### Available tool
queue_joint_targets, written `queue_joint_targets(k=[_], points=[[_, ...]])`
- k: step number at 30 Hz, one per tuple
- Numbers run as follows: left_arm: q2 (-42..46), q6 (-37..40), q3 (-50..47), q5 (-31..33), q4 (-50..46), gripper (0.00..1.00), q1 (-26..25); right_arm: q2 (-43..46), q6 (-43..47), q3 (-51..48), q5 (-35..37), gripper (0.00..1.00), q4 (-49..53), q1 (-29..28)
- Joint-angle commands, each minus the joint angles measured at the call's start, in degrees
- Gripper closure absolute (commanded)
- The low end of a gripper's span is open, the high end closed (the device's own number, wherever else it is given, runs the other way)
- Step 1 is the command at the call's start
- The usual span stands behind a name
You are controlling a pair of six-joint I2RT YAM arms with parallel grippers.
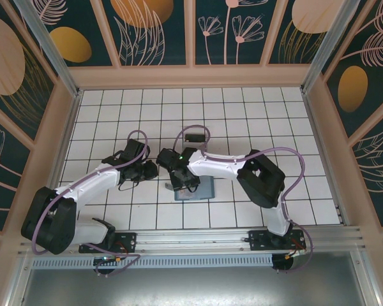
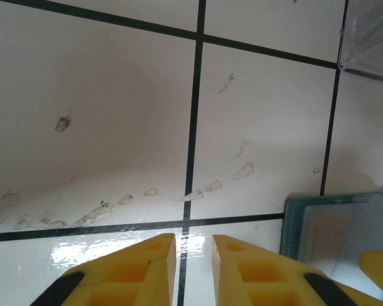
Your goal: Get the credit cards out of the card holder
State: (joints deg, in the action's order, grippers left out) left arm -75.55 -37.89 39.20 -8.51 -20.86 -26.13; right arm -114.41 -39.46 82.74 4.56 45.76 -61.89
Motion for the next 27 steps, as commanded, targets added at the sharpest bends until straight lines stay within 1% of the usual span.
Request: queue_joint_targets(k=[1, 7, 15, 27], points=[[1.1, 1.1, 0.1, 0.1, -1.4, 0.77, 0.5, -1.5, -1.6, 2.5, 6.0, 0.52, 6.2, -1.0], [1.2, 1.0, 0.1, -0.2, -1.5, 0.77, 0.5, -3.2, -2.2, 4.9, 10.5, 0.47, 11.1, -2.4], [1.1, 1.0, 0.4, -0.4, -1.5, 0.77, 0.5, -3.7, -3.2, 6.1, 13.4, 0.35, 13.8, -3.2], [0.8, 2.4, 3.3, -0.4, -3.7, 0.77, 0.5, -1.6, -4.4, 5.0, 17.9, 0.33, 18.7, -3.2]])
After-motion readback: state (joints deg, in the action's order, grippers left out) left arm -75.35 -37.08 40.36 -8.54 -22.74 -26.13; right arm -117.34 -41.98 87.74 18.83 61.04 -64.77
